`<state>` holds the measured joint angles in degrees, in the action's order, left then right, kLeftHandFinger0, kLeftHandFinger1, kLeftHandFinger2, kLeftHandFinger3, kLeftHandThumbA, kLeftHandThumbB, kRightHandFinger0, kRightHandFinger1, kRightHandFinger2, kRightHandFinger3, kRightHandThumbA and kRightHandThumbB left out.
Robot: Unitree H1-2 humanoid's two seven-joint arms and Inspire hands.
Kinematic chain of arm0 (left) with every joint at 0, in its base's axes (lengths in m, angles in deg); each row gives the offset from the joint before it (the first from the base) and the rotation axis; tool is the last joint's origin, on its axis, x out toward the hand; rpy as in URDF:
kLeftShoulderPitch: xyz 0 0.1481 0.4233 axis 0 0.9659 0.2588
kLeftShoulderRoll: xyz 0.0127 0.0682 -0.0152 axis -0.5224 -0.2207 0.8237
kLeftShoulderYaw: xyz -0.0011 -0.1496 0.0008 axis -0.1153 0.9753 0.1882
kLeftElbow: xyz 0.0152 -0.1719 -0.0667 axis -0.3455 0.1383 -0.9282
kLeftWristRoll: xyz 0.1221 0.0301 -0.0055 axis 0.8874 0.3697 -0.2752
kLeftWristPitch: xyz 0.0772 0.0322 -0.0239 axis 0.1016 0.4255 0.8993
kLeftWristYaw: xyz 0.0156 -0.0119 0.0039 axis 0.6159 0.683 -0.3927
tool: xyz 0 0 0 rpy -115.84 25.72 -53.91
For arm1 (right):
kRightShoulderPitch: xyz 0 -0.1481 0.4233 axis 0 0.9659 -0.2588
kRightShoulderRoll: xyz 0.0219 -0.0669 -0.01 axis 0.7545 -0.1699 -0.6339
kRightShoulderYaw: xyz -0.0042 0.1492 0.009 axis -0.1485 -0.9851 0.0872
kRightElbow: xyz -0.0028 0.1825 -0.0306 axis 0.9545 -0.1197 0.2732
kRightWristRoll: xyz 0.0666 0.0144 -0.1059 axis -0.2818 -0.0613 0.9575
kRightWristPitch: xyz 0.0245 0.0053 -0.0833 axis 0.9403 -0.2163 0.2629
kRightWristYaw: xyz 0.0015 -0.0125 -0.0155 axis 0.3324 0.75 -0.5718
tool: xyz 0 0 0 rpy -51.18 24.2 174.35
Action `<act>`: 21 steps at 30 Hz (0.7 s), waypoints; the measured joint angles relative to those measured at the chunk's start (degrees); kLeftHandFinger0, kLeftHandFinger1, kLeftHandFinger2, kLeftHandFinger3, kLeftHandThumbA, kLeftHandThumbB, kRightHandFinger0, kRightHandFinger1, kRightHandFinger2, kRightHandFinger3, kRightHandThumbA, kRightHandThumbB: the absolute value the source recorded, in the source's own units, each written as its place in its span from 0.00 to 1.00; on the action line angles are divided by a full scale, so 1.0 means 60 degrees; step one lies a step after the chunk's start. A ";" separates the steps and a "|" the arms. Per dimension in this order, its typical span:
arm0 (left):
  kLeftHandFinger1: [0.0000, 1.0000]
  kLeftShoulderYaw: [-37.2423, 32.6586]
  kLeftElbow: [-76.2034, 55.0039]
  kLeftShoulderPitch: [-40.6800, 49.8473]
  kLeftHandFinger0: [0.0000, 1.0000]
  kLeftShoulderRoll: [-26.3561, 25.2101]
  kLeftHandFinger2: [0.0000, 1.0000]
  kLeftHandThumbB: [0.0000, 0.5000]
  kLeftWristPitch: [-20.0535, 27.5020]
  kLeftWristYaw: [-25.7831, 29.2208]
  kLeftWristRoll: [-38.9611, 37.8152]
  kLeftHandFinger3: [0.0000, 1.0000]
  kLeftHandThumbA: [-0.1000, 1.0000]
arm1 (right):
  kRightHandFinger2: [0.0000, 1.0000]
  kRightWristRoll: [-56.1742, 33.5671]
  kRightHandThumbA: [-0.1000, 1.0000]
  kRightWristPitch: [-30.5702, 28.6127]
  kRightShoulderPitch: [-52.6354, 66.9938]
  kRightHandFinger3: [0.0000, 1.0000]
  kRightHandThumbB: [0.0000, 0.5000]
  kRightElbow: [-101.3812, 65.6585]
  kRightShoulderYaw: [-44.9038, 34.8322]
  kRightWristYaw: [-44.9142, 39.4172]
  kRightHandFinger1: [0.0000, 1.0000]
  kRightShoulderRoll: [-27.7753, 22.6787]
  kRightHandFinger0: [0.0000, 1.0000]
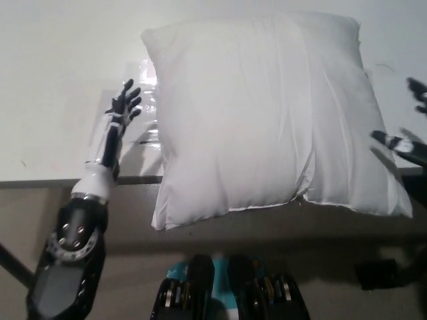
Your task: The robot uses both hands to lift the pillow and then drops it on the table
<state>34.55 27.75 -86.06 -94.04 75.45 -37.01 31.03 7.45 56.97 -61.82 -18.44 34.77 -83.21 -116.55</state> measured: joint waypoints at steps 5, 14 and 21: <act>1.00 0.0094 -0.1909 0.0861 1.00 -0.0001 1.00 0.72 -0.0109 -0.0018 0.0010 1.00 1.00 | 1.00 -0.0086 1.00 -0.0072 0.0686 1.00 0.87 -0.1742 -0.0757 0.0014 1.00 -0.0005 1.00; 1.00 0.0312 -0.3180 0.2943 1.00 0.0083 1.00 0.71 0.0141 0.0005 0.0191 1.00 1.00 | 1.00 -0.0165 1.00 -0.1392 0.2713 1.00 0.76 -0.2419 -0.1413 0.0132 1.00 0.1045 1.00; 1.00 0.0642 -0.2550 0.3932 1.00 0.0083 1.00 0.65 0.0440 0.0005 0.0180 1.00 1.00 | 1.00 0.0111 1.00 -0.2517 0.3974 1.00 0.70 -0.1150 -0.1377 0.0240 1.00 0.1922 1.00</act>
<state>38.40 12.45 -62.47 -93.54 78.10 -36.98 32.11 8.12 41.87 -37.98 -25.33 26.51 -81.77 -105.01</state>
